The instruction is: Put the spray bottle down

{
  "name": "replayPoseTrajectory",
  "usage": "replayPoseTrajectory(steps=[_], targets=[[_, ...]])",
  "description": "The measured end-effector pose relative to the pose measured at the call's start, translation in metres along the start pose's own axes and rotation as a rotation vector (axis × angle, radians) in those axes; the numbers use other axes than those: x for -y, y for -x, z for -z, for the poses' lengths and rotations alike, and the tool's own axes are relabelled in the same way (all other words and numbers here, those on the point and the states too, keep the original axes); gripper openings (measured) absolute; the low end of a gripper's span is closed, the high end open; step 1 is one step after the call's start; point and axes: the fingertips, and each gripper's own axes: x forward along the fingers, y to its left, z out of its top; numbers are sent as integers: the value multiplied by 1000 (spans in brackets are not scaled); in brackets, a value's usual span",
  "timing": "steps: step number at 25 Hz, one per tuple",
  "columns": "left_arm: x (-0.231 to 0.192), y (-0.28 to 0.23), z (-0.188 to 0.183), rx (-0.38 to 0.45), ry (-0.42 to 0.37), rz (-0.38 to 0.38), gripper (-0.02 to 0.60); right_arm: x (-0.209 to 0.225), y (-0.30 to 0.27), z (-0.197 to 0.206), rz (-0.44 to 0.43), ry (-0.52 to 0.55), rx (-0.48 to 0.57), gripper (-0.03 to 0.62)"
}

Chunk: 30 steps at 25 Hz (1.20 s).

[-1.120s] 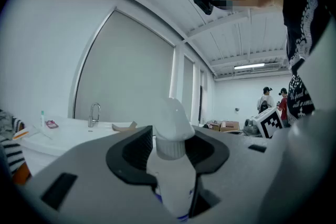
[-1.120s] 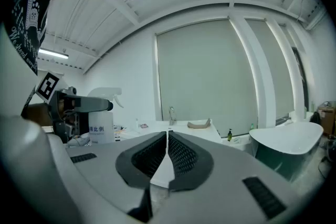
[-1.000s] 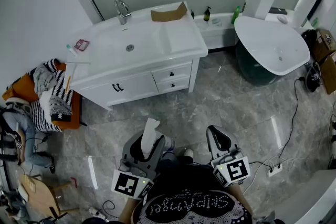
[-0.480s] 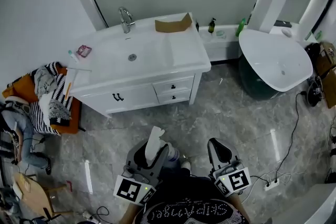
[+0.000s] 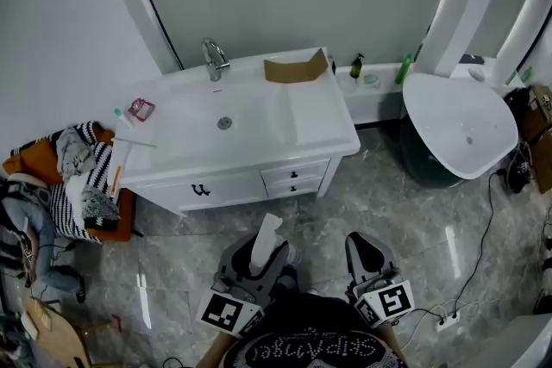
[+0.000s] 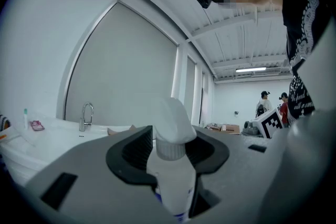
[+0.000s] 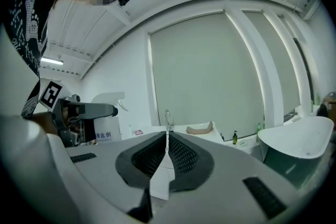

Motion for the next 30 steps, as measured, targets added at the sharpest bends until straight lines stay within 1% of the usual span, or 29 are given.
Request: replayPoseTrajectory(steps=[2,6,11,14,18,22,24,27,30], targets=[[-12,-8,-7,10,13,12,176,1,-13,-4,8,8,-5,28],[-36,-16,-6,-12,7,34,176,2,-36,-5,40,3,-11,28],[-57,-31,-9,0,21,54,176,11,-50,5,104,-36,-25,28],[-67,-39,-2,-35,9,71,176,15,-55,10,121,-41,-44,27],[-71,-55,2,-52,24,86,176,27,-61,17,138,-55,-72,26],[-73,-80,4,-58,46,88,176,48,-77,18,118,-51,-82,28],[-74,-96,-2,-40,60,69,176,60,-89,12,100,-45,-81,28],[-79,-119,-8,-14,44,47,176,83,-110,6,67,-46,-83,28],[-84,-149,-20,17,61,8,176,109,-132,-6,28,-48,-69,28]])
